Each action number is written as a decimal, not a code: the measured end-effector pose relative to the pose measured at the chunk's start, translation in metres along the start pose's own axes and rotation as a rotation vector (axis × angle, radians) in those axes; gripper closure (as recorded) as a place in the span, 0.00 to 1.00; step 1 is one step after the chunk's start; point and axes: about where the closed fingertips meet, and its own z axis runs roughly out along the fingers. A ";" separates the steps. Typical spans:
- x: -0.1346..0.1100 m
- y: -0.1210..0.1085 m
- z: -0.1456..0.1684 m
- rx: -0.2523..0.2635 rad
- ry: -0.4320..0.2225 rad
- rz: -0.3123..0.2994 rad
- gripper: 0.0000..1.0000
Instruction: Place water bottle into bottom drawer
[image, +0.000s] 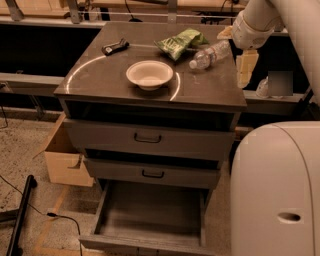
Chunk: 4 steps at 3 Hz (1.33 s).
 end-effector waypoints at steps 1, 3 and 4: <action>0.020 -0.005 -0.015 0.102 0.046 -0.052 0.00; 0.037 -0.033 -0.041 0.344 0.191 -0.238 0.00; 0.035 -0.055 -0.043 0.411 0.241 -0.367 0.00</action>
Offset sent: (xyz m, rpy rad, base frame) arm 0.0119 -0.0445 0.0659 -0.2036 -0.5573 0.0679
